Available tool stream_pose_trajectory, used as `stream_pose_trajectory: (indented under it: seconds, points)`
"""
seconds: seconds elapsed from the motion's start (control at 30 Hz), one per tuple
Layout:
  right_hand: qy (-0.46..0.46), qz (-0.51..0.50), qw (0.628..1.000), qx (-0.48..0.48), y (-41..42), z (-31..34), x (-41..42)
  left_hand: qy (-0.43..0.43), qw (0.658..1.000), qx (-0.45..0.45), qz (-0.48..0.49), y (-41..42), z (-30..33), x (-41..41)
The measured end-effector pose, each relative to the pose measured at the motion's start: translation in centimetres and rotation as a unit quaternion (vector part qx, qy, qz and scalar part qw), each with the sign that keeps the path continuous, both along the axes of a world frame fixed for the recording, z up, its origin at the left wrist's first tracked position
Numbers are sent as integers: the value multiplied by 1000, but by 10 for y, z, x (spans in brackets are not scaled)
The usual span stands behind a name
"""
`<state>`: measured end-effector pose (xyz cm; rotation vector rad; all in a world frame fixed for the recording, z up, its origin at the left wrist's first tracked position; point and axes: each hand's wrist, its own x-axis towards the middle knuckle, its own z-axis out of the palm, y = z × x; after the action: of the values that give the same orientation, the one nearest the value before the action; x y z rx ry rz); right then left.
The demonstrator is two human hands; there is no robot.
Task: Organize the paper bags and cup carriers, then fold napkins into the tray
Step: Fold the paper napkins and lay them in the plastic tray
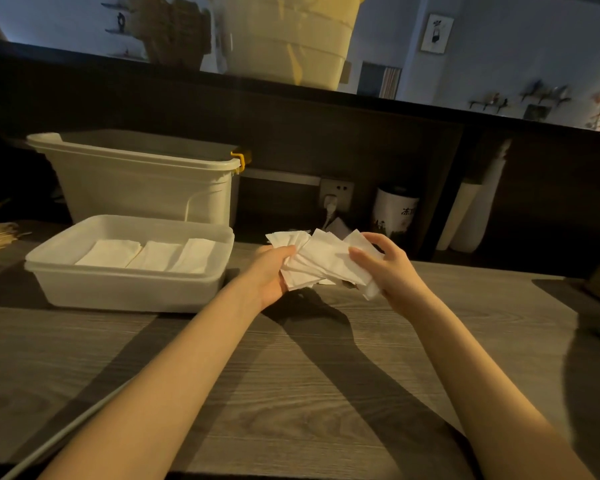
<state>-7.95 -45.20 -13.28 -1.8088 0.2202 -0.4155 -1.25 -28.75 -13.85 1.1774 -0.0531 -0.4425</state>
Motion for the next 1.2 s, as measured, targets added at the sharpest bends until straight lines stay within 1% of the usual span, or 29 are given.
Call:
stream_pose_trajectory:
  seconds: [0.07, 0.13, 0.27, 0.43, 0.57, 0.63, 0.73, 0.83, 0.9, 0.93, 1.0, 1.07, 1.13, 1.17, 1.2]
  points:
    - [-8, -15, 997, -72, 0, -1, 1, 0, 1000, 3, 5, 0, 0, 1]
    - [-11, -18, 994, -105, 0, 0, 2, -3, 1000, 6, 9, 1, 0, 2]
    - [22, 11, 991, -128, 1, 1, 0, -11, 1000, 16, 13, 3, 2, 3]
    - [25, -38, 993, -111, -4, -2, 3, -16, 995, 63, 70, 3, 2, 7]
    - [81, -56, 986, -132, -9, -8, 8, -16, 989, 89, 116, 6, -1, 12]
    - [124, -60, 979, -148, -12, -12, 10, -39, 983, 109, 145, 7, -3, 14]
    - [178, -69, 961, -200, -15, -17, 13, -103, 971, 119, 179, 9, -2, 13]
    - [194, -79, 942, -262, -15, -20, 14, -151, 965, 109, 185, 8, 2, 7]
    - [178, -80, 935, -295, -14, -19, 13, -131, 976, 77, 157, 6, 6, 3]
    - [155, -83, 934, -311, -13, -18, 13, -109, 983, 59, 136, 5, 7, 1]
    - [72, -95, 939, -324, -11, -15, 11, -70, 993, 43, 82, 1, 9, -4]
    - [-12, -91, 947, -307, -4, -10, 8, -55, 997, 50, 36, -1, 7, -6]
    - [-51, -31, 962, -268, 3, -4, 4, -40, 998, 49, 24, -2, 5, -6]
    - [-54, 12, 966, -251, 5, -2, 2, -30, 998, 41, 20, -2, 4, -4]
    - [-51, 50, 964, -256, 7, -1, 0, -19, 999, 29, 16, -1, 3, -3]
